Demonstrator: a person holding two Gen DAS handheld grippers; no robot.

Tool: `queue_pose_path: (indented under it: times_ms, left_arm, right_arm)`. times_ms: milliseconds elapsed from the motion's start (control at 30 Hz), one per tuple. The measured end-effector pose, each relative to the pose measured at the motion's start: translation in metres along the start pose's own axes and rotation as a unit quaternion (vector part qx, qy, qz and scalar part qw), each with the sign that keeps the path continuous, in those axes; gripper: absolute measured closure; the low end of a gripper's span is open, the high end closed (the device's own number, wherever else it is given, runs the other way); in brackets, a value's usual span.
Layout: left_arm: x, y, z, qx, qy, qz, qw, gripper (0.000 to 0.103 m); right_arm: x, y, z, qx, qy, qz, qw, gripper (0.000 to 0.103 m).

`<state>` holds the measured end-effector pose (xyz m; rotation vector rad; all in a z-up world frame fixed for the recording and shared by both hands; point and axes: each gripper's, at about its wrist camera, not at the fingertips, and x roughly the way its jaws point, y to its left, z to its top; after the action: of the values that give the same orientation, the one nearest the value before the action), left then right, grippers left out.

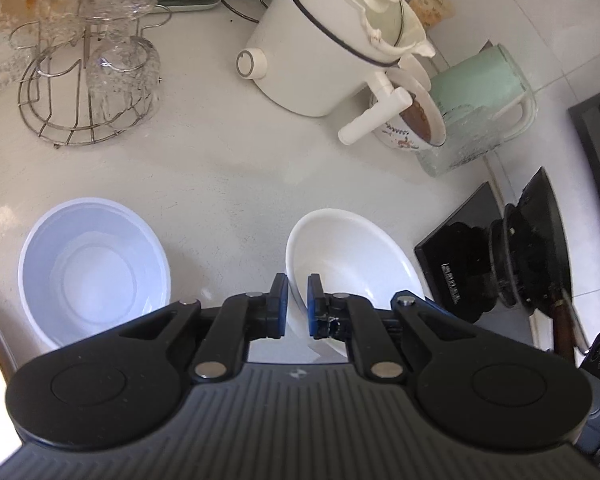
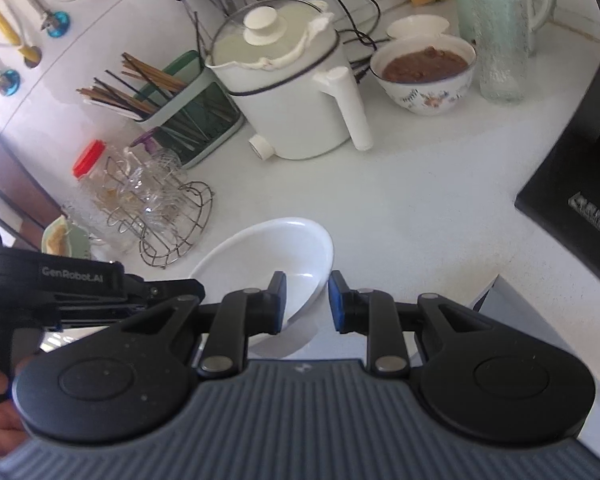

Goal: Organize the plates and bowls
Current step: 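Lift the ceramic bowl with the left tool and carry it over the plastic bowls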

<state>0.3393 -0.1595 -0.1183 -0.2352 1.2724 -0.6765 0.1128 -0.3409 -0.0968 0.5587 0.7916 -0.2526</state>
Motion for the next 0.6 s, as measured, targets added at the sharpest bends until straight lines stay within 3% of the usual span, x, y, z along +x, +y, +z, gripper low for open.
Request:
queue_pose_path:
  times_ms: [600]
  left_arm:
    - [-0.053,0.014,0.000,-0.045,-0.050,-0.027,0.9974,0.093]
  right_arm:
    - [-0.012,0.029,0.021,-0.040,0.003,0.044,0.998,0.077]
